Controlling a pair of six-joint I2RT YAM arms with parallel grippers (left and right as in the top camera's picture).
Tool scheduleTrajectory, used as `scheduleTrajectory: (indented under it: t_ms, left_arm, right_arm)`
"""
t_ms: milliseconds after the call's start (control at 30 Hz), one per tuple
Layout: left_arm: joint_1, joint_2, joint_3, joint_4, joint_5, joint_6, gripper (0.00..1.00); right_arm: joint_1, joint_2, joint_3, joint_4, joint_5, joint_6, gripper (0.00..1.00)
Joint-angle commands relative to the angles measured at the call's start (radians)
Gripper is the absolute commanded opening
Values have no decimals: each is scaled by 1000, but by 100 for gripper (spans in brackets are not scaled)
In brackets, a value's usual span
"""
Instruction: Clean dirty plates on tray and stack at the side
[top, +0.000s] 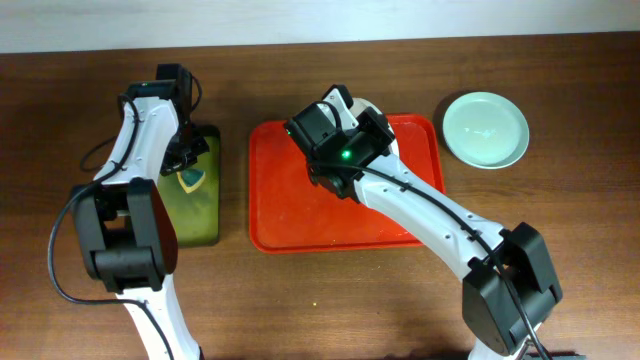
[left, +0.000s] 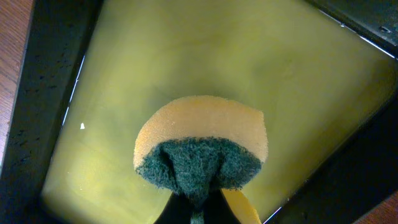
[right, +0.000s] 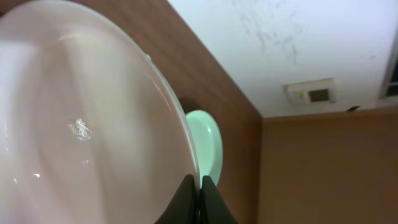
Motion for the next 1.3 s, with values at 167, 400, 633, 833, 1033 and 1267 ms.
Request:
scheduleTrajectory:
  t_ms: [167, 400, 633, 833, 1033, 1267]
  left_arm:
    - [54, -53, 49, -57, 12, -11, 59]
    - [54, -237, 116, -89, 78, -11, 99]
    - [54, -239, 116, -112, 78, -11, 99]
    - [54, -239, 116, -111, 78, -11, 99]
    - [54, -239, 116, -111, 78, -11, 99]
    - [54, -239, 116, -111, 79, -11, 99]
  right_arm:
    - [-6, -30, 10, 1, -11, 57, 4]
    - [24, -30, 122, 208, 503, -355, 4]
    - [-9, -40, 125, -48, 55, 4, 4]
    - [-486, -69, 140, -77, -934, 218, 4]
    - [-973, 94, 137, -93, -1322, 303, 4]
    - [-1138, 280, 136, -21, -1308, 345, 4]
